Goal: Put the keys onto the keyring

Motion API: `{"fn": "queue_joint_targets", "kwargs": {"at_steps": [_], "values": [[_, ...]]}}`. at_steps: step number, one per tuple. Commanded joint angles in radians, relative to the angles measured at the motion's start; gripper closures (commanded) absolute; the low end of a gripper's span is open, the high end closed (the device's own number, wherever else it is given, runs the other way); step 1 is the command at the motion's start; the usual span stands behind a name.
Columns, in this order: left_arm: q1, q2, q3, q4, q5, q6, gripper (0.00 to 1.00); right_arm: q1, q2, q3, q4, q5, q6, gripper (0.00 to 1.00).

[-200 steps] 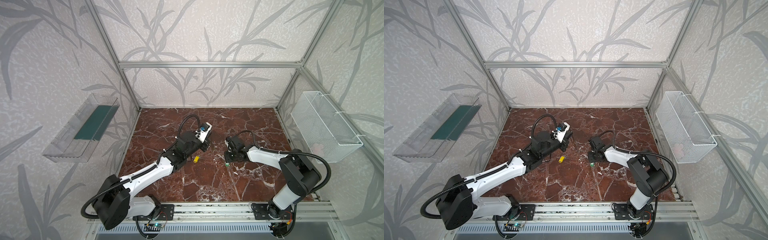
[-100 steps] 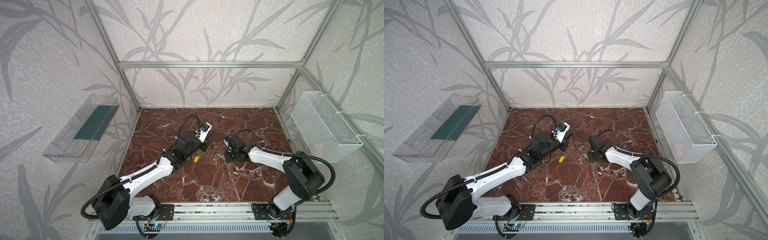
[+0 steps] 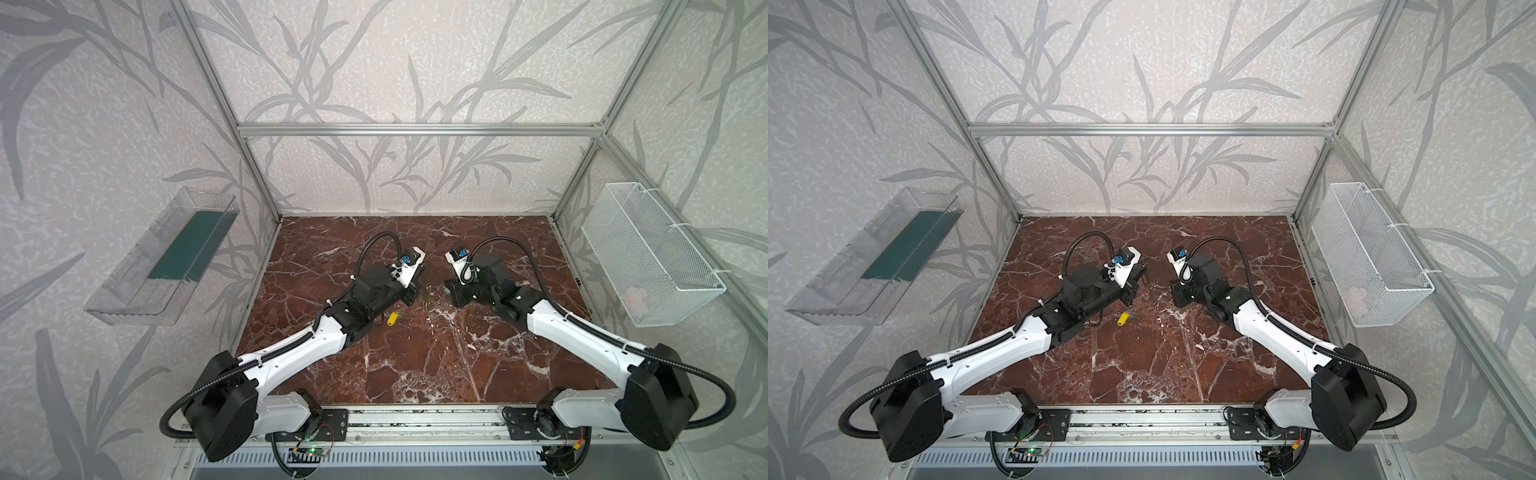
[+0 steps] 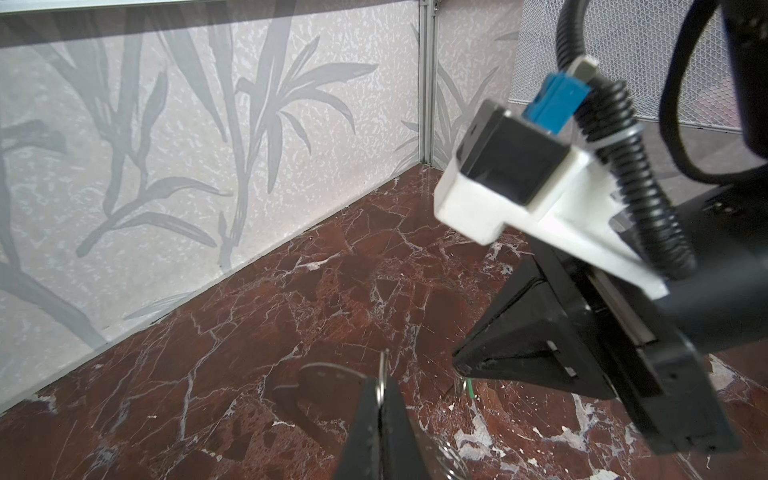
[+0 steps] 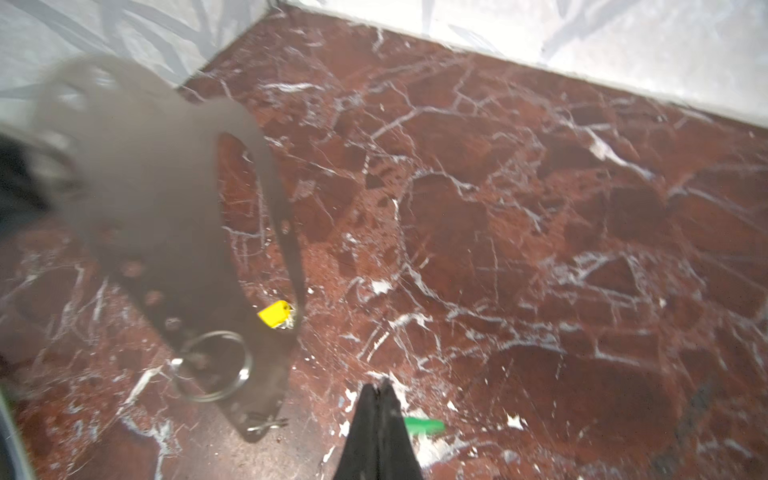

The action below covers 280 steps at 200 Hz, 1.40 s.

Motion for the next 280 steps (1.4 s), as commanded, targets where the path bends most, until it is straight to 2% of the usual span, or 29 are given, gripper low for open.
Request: {"fn": "queue_joint_targets", "kwargs": {"at_steps": [1,63,84,166,280], "values": [[-0.01,-0.027,-0.008,0.031,0.03,0.011,1.0,-0.018,-0.037,0.027,0.095,-0.163,-0.057,1.0],[-0.022,-0.036,-0.016,0.021,0.064,0.025,1.0,-0.076,-0.094,0.03,0.224,-0.405,-0.025,1.0],[-0.026,-0.043,-0.017,0.02,0.083,0.028,1.0,-0.082,-0.09,0.055,0.223,-0.447,-0.029,1.0],[-0.036,-0.058,-0.024,0.029,0.058,0.044,1.0,-0.083,-0.072,0.076,0.226,-0.507,-0.02,1.0],[-0.051,-0.09,-0.062,0.101,0.0,0.053,1.0,-0.083,-0.064,0.08,0.213,-0.48,-0.024,1.0]]}}
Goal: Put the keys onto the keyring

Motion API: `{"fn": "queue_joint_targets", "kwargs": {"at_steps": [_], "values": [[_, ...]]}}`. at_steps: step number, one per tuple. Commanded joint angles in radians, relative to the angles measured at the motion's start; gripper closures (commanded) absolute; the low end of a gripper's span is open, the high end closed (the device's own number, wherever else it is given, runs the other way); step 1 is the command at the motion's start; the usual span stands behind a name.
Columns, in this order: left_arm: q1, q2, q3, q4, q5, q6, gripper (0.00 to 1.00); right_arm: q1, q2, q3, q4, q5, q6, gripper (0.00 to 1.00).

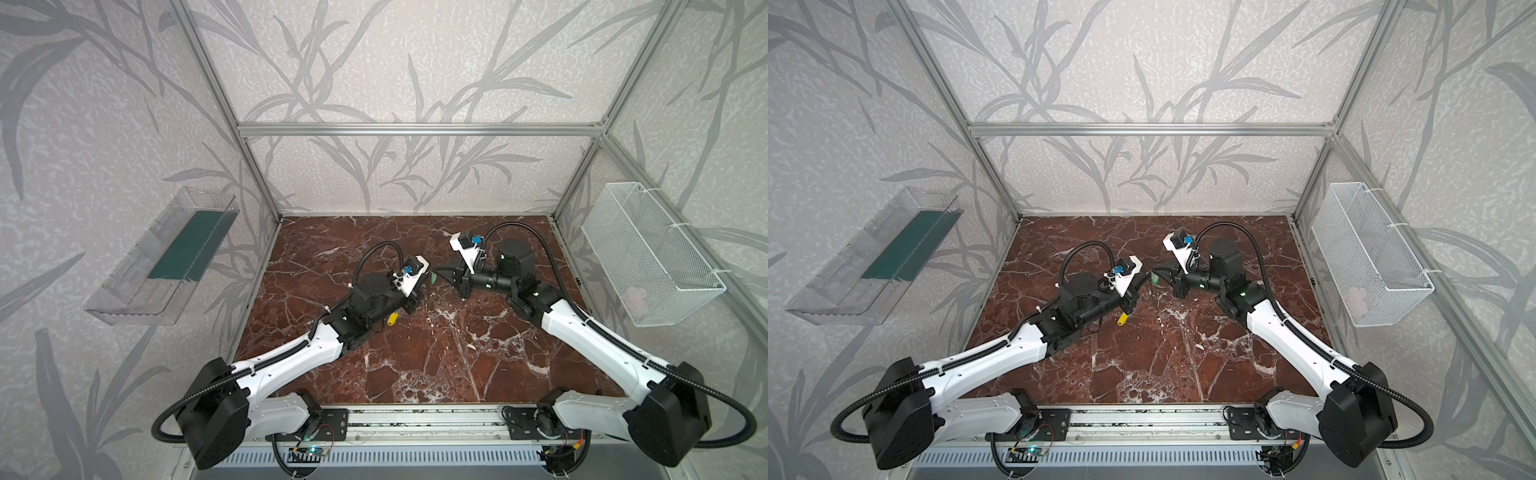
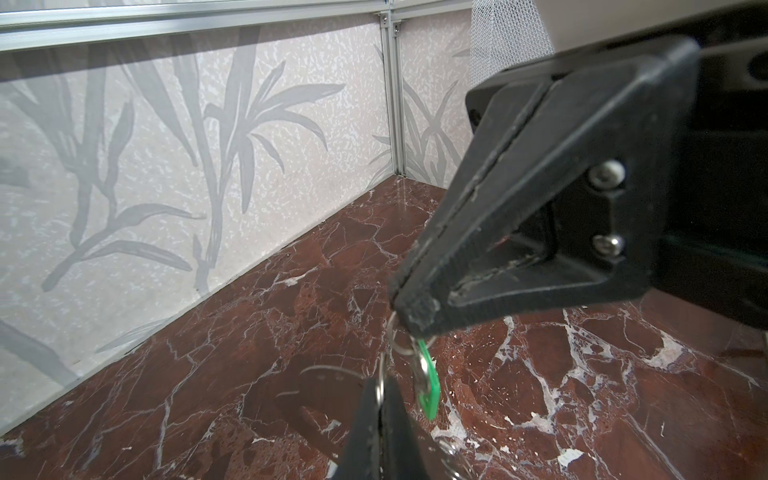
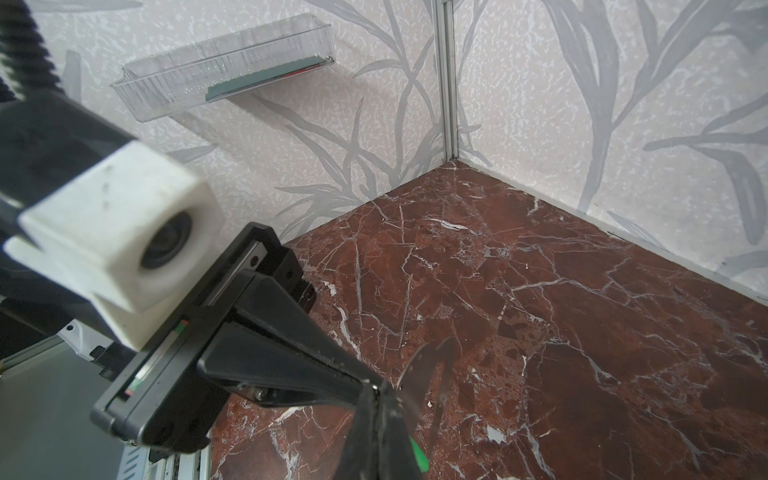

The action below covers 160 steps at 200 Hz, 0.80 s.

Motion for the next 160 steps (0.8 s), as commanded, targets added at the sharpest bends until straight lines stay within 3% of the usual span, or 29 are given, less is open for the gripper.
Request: {"fn": "queue_joint_targets", "kwargs": {"at_steps": [1,160], "values": [[-0.006,-0.035,-0.011,0.067,-0.019,0.016,1.0,-0.002,0.006,0.036,0.011,0.0,0.007,1.0],[-0.014,-0.041,-0.013,0.072,0.031,0.027,1.0,-0.004,0.027,0.048,0.034,0.032,0.037,1.0]]}}
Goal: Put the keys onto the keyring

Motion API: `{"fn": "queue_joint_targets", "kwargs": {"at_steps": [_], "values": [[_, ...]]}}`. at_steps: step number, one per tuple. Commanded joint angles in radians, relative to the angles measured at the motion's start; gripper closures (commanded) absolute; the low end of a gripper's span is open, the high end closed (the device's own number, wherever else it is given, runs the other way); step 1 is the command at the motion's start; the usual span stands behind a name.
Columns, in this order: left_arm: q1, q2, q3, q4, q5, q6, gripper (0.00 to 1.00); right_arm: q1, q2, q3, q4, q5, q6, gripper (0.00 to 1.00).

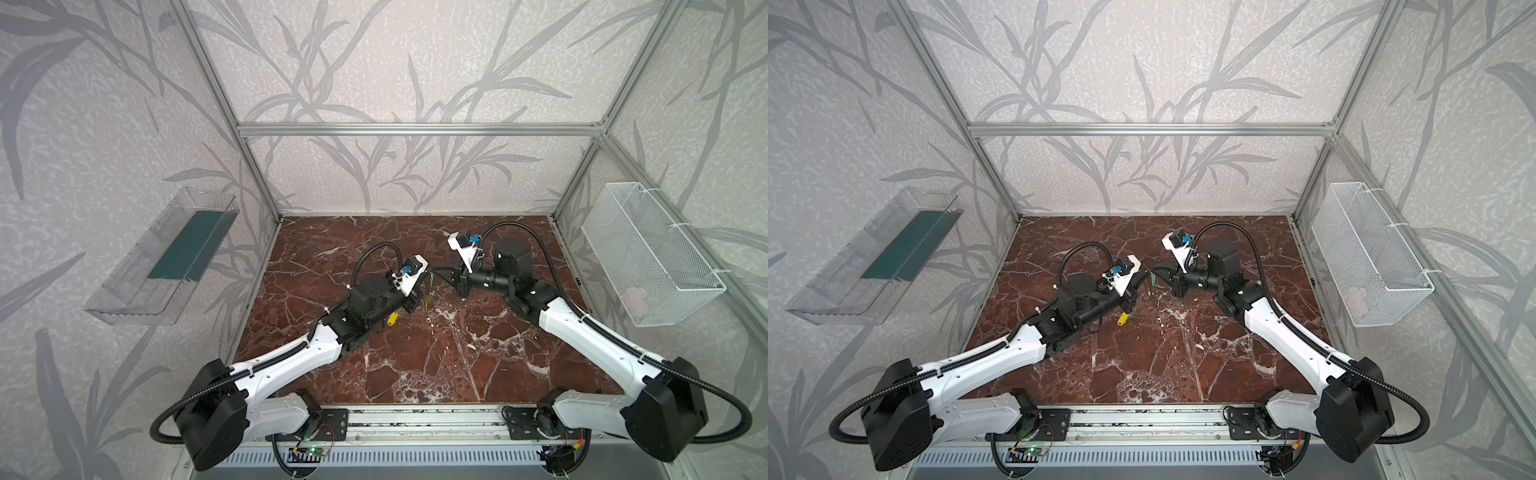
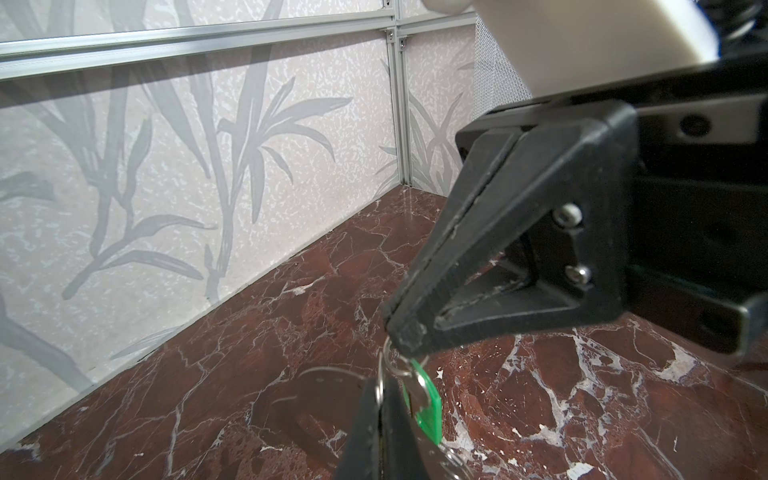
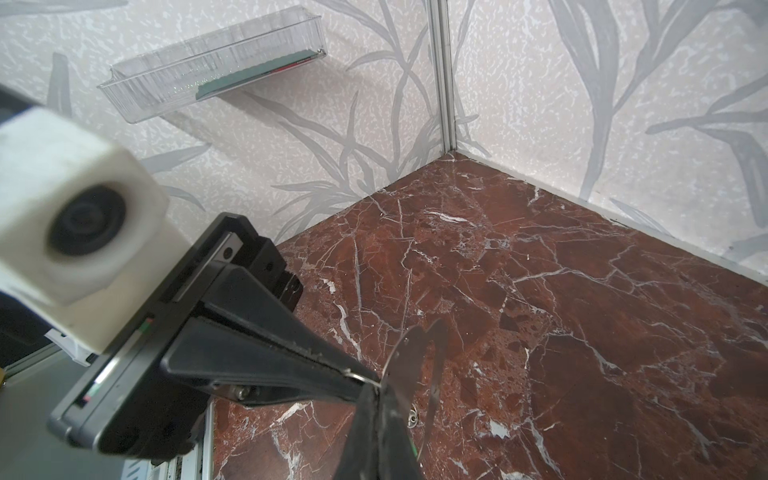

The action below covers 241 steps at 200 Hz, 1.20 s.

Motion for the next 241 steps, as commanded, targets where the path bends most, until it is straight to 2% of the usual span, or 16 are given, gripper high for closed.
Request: {"fn": "queue_joint_targets", "kwargs": {"at_steps": [1,82,147,168,197,225,241], "values": [[-0.008,-0.032,-0.008,0.048,0.036,0.019,1.0,-0.004,0.004,0.043,0.032,0.025,0.015,1.0],[-0.01,-0.045,-0.014,0.053,0.082,0.015,1.0,-0.012,0.003,0.049,0.025,0.072,0.033,1.0],[-0.009,-0.043,-0.01,0.057,0.084,0.011,1.0,-0.011,0.003,0.047,0.018,0.041,0.023,1.0],[-0.009,-0.033,0.007,0.034,0.046,0.011,1.0,-0.011,-0.009,0.033,0.022,0.048,0.022,1.0],[-0.01,-0.002,0.042,0.004,-0.064,-0.004,1.0,-0.011,-0.036,-0.001,0.065,0.07,0.031,1.0],[-0.019,0.034,0.035,0.084,-0.139,-0.066,1.0,-0.008,-0.046,-0.051,0.173,0.085,0.077,1.0],[-0.028,0.063,0.041,0.123,-0.143,-0.089,1.0,0.002,-0.045,-0.078,0.235,0.107,0.089,1.0]]}}
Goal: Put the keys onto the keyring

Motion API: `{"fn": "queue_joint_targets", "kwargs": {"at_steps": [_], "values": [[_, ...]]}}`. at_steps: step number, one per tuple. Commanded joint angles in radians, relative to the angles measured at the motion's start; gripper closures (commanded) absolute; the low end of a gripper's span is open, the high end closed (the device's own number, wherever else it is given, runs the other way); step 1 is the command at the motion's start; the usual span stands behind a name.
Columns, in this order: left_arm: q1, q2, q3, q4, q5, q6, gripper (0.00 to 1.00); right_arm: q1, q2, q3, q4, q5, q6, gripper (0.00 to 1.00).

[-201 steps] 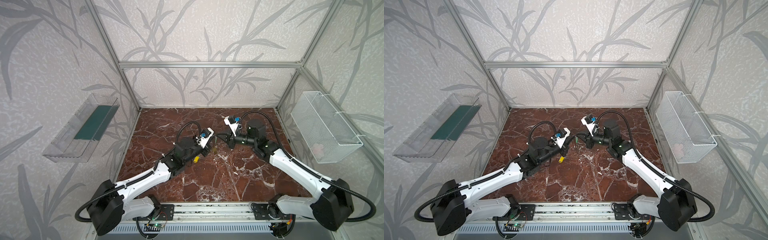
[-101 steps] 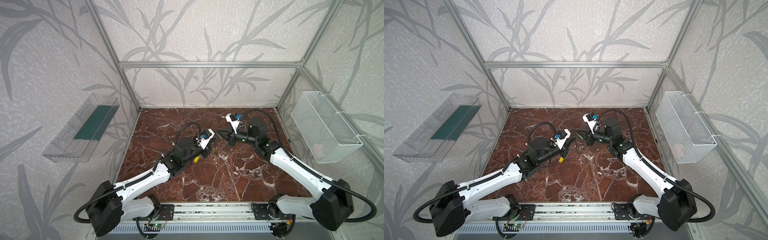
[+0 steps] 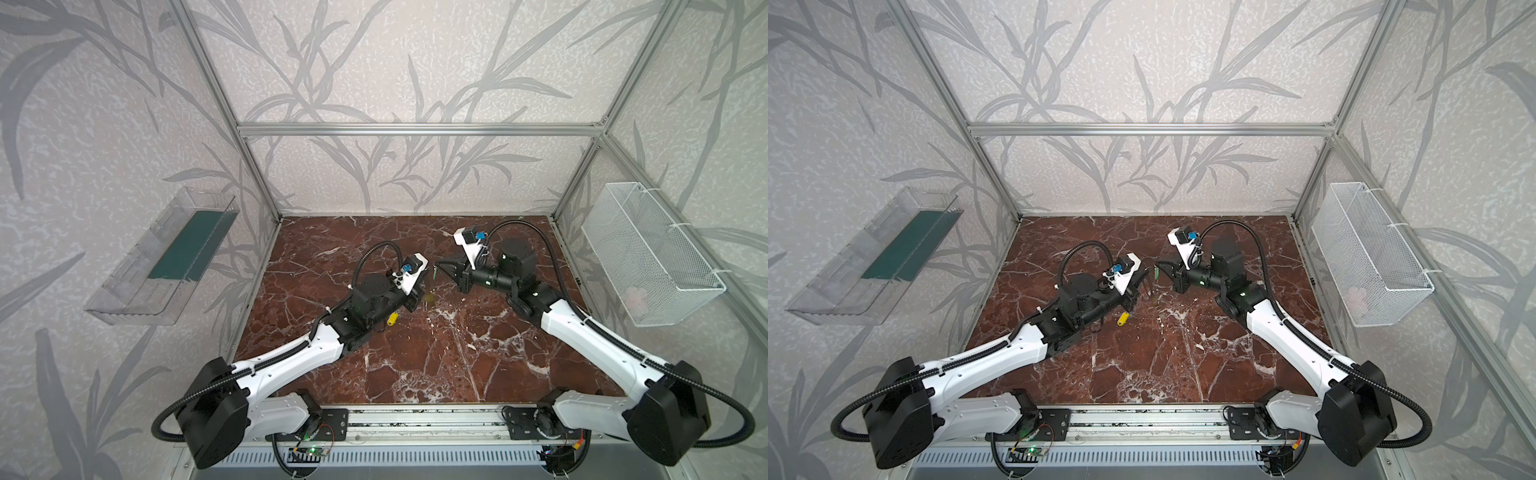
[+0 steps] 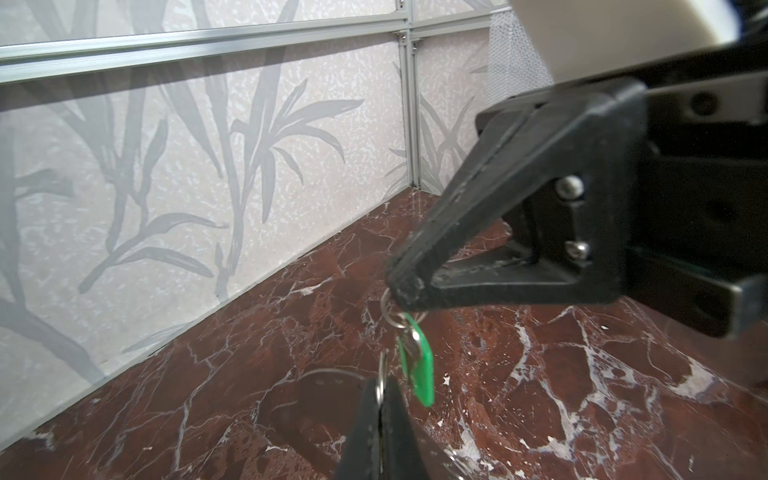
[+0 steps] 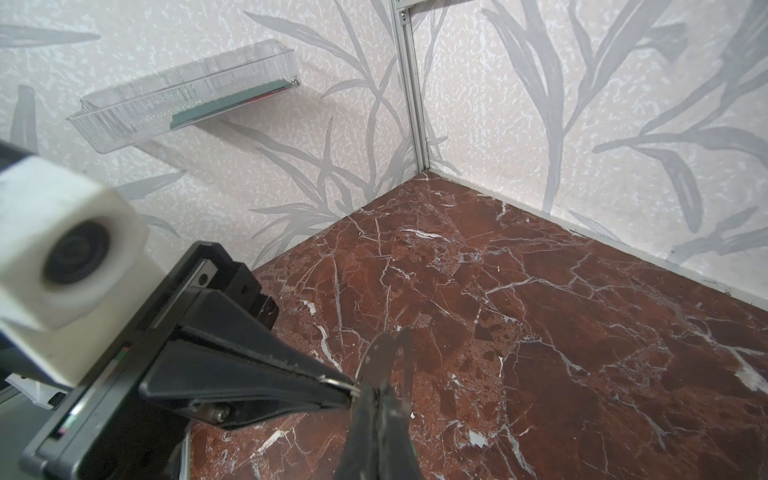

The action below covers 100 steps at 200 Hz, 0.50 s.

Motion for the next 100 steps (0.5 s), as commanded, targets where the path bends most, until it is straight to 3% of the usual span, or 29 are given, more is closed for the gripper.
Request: {"fn": "queue_joint_targets", "kwargs": {"at_steps": [1,100], "values": [[-0.015,0.039,0.035,0.093,-0.065,-0.057,1.0,0.013,-0.021,-0.04,0.143,0.036,0.035,1.0],[-0.115,0.137,0.047,0.293,-0.313,-0.08,1.0,0.028,-0.03,-0.2,0.415,0.123,0.08,1.0]]}}
